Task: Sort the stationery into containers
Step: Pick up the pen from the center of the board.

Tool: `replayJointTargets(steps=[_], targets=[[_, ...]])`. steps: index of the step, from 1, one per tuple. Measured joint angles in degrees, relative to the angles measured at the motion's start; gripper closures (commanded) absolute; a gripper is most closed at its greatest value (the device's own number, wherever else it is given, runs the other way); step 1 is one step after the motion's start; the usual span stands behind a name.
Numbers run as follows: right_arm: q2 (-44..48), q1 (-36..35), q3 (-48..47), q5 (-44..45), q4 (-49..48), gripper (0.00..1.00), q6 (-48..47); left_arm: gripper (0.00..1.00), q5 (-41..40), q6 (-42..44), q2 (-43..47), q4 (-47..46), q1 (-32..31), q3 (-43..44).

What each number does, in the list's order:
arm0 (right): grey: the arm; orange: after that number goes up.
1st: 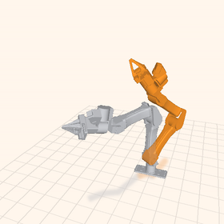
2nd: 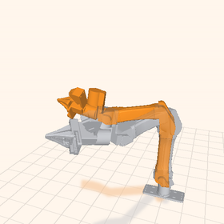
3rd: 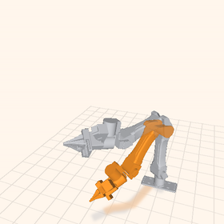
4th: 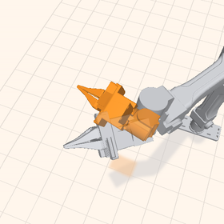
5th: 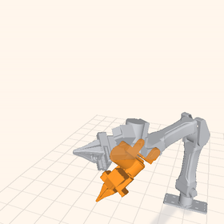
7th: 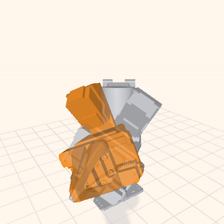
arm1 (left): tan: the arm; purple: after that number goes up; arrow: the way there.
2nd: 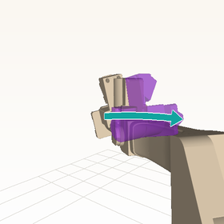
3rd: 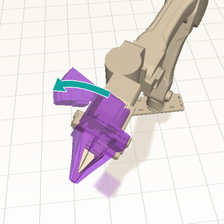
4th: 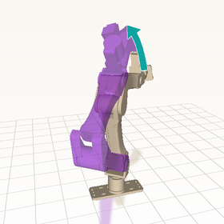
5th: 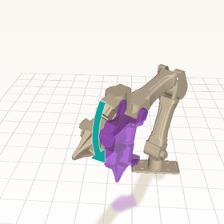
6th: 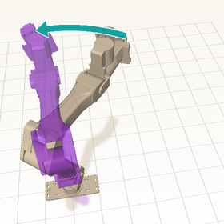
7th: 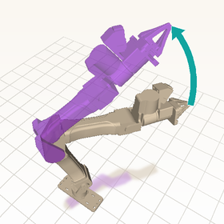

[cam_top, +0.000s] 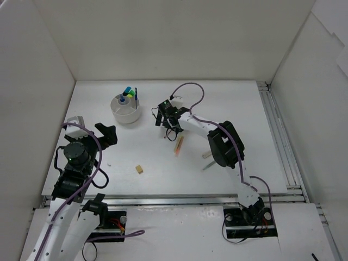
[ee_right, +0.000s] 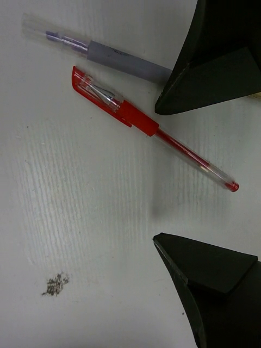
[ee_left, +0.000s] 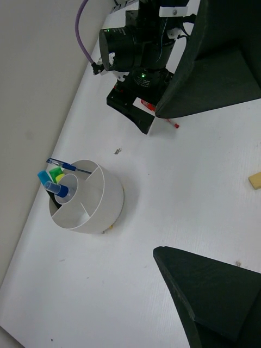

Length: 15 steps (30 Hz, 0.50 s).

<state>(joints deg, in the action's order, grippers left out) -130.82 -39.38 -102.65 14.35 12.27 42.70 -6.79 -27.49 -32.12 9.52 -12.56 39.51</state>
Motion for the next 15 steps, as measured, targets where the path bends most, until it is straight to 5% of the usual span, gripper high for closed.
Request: replayJointTargets(steps=[5, 9, 15], targets=[[-0.87, -0.13, -0.15, 1.49, 0.96, 0.2, 0.68, 0.0, -1.05, -0.24, -0.9, 1.27, -0.04, 0.0], [-1.03, -0.46, -0.26, 1.64, 1.79, 0.57, 0.15, 0.0, -1.03, -0.26, -2.51, 1.31, -0.04, 0.0], [-2.1, -1.18, -1.51, 1.2, 2.16, 0.84, -1.51, 0.0, -0.96, -0.33, -4.87, 1.7, -0.04, 0.0]])
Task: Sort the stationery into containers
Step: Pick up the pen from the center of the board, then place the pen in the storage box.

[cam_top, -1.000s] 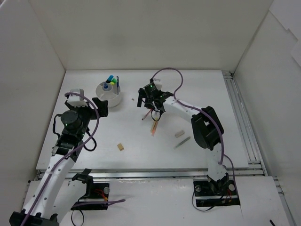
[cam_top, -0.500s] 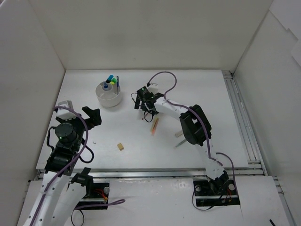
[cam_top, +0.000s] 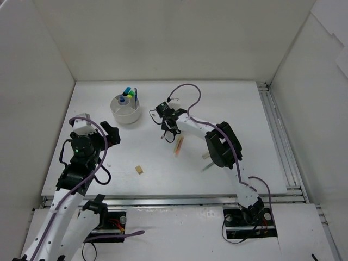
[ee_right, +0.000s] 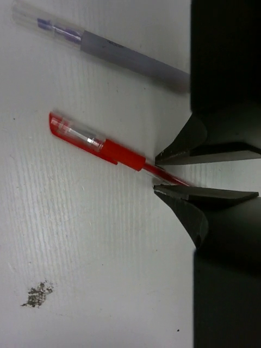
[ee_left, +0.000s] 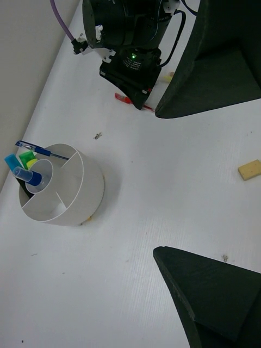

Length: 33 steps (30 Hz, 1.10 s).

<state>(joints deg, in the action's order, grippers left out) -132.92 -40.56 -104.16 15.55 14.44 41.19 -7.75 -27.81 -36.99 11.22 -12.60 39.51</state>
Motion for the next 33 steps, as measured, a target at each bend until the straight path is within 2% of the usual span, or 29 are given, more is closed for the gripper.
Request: replayJointTargets(steps=[2, 4, 12, 18, 21, 27, 33], targets=[[-0.04, -0.37, -0.09, -0.42, 0.02, 0.9, -0.76, 0.0, 0.24, 0.02, -0.46, 0.02, 0.0, 0.0], [-0.04, -0.76, -0.13, -0.85, -0.02, 1.0, -1.46, 0.0, 0.48, 0.02, -1.01, 0.07, 0.0, 0.02], [0.46, -1.99, 0.57, -2.73, -2.64, 1.0, -7.72, 0.0, 2.62, -0.04, -2.95, 0.31, 0.0, 1.22], [9.38, -2.34, 16.98, -12.24, -22.58, 1.0, -16.09, 0.0, 4.28, -0.02, -3.5, 0.96, 0.0, 1.97], [13.31, -2.34, 22.23, -16.63, -33.66, 1.0, -20.7, 0.0, 4.92, -0.02, -3.5, 1.16, 0.0, 2.14], [15.76, -2.36, 23.06, -21.55, -50.51, 1.0, -26.62, 0.0, 4.92, -0.02, -2.93, 1.88, 0.0, 2.4], [13.79, -2.25, 18.53, -22.1, -60.94, 1.0, -28.55, 0.0, 4.81, 0.07, -2.8, 2.54, 0.0, 2.64]])
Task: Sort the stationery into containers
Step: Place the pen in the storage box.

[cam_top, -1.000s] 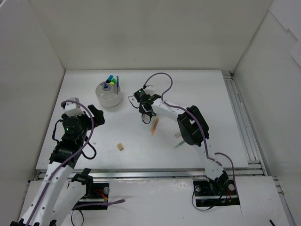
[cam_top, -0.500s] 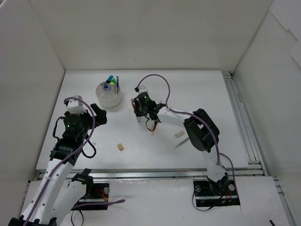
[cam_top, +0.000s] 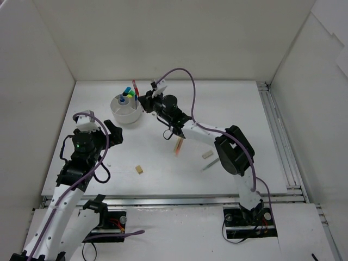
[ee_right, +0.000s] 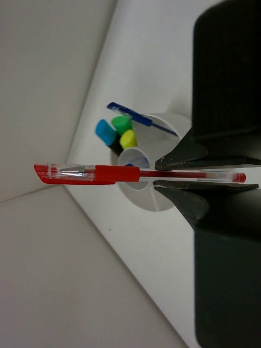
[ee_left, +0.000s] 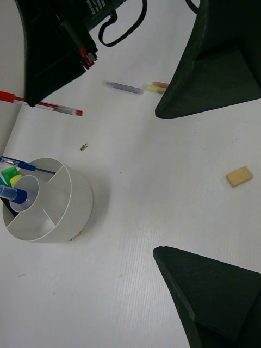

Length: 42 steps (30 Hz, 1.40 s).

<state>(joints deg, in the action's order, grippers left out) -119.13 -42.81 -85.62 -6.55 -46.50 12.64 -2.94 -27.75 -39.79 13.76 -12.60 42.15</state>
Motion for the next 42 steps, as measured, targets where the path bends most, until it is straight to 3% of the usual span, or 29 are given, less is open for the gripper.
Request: replayJointTargets(steps=[6, 12, 29, 42], targets=[[-6.45, 0.02, -7.45, 1.4, -11.56, 1.0, -0.76, 0.0, -0.87, 0.26, 0.42, 0.39, 0.0, 0.2], [-16.57, 0.04, -18.86, 3.87, -16.65, 1.0, -1.73, 0.0, -1.9, 0.48, 0.92, 0.42, 0.02, 0.2], [-32.48, 0.07, -34.42, 7.89, -17.62, 0.97, -3.43, 0.0, -2.93, 1.81, 1.29, 0.52, 0.68, 0.2], [-36.15, 0.07, -34.88, 9.14, -17.77, 0.93, -3.72, 0.0, -2.95, 2.14, 1.18, 0.52, 1.05, 0.17]])
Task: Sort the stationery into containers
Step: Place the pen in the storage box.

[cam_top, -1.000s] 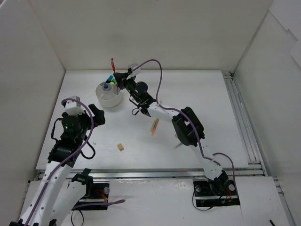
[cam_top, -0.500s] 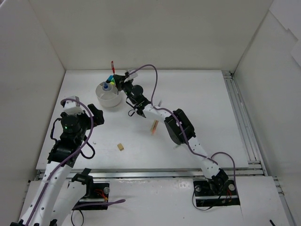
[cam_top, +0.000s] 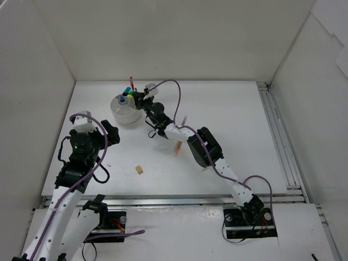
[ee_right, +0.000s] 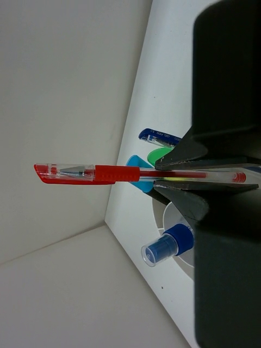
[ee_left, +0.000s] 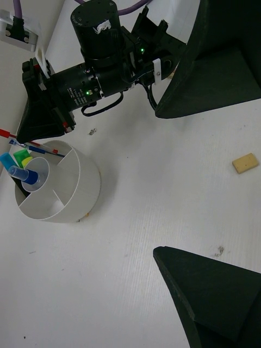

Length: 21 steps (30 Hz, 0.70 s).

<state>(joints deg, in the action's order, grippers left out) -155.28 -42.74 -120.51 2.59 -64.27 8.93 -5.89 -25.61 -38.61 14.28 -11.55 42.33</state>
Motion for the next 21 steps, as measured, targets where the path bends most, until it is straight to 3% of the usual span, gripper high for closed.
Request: replayJointTargets(steps=[10, 21], targets=[[0.02, -0.02, 4.74, -0.02, -1.07, 0.86, 0.33, 0.0, -0.02, 0.07, -0.02, -0.02, 0.0, 0.0], [1.05, -0.13, 8.17, -0.61, -3.26, 0.61, 0.24, 0.0, 0.02, 0.07, 0.11, -0.02, 0.0, 0.0]])
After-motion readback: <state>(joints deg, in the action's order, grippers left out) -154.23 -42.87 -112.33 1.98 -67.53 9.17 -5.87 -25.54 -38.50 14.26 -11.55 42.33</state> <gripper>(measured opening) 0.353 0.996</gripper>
